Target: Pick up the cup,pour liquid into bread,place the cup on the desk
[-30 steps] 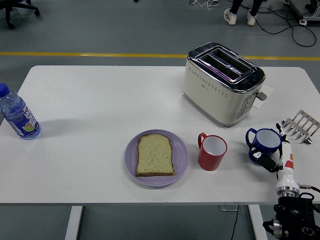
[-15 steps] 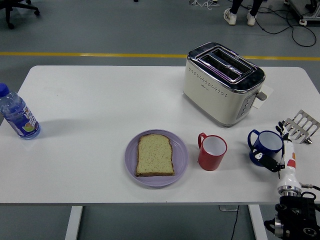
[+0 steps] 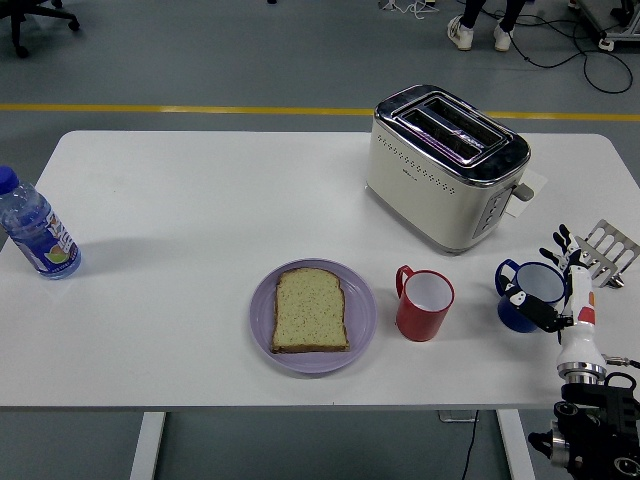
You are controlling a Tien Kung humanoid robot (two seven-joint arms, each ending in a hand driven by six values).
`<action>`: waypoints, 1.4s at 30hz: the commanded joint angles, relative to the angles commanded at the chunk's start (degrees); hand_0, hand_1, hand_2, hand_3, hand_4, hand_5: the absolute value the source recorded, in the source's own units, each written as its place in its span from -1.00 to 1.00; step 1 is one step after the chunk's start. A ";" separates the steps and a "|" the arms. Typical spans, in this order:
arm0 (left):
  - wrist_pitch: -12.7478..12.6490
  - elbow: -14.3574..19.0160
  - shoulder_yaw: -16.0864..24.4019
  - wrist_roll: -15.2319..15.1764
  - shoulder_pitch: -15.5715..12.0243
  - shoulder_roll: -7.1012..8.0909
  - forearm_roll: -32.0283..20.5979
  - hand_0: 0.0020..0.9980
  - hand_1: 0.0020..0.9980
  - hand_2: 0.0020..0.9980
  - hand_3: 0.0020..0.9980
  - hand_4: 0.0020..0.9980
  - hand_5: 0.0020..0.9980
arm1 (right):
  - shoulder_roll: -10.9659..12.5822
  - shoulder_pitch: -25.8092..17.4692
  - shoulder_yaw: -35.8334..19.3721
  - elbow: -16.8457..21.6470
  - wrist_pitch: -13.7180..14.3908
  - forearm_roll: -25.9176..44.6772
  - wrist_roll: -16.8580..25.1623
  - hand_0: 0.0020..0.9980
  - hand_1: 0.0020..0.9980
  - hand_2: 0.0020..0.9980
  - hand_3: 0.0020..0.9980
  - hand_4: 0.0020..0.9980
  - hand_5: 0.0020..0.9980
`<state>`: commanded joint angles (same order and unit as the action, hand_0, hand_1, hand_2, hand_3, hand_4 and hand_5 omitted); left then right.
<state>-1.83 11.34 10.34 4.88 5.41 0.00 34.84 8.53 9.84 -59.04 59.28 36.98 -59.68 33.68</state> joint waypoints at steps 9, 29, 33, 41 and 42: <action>0.01 -0.03 -0.26 0.01 -0.18 0.00 0.10 0.27 0.29 0.31 0.09 -0.36 0.69 | 1.32 -1.55 -2.11 11.38 0.00 -3.55 -1.31 0.89 0.53 0.87 1.00 0.84 -0.96; 0.07 -0.13 -1.56 0.06 -1.11 0.02 -0.33 0.27 0.29 0.31 0.09 -0.36 0.69 | 2.83 -3.99 -19.14 27.58 -10.95 29.90 -8.95 0.41 0.18 0.26 0.19 0.25 -0.80; 0.08 -0.09 -1.61 0.05 -1.07 0.00 -0.24 0.27 0.29 0.31 0.09 -0.36 0.69 | 2.55 -4.02 -23.66 24.84 -20.20 39.02 -17.53 0.39 0.17 0.26 0.20 0.24 -0.75; 0.04 -0.07 -0.98 0.01 -0.90 0.00 -0.13 0.27 0.29 0.31 0.09 -0.36 0.69 | 2.02 -3.78 -29.30 21.56 -33.19 50.09 -27.95 0.38 0.17 0.27 0.21 0.24 -0.68; 0.04 -0.06 -0.91 0.00 -0.83 0.00 -0.09 0.27 0.29 0.31 0.09 -0.36 0.69 | 1.91 -3.69 -29.55 21.17 -33.93 50.95 -28.16 0.40 0.21 0.30 0.23 0.25 -0.66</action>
<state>-1.79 11.28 9.43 4.88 4.59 0.00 34.75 10.44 6.14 -88.59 80.45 3.05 -8.74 5.52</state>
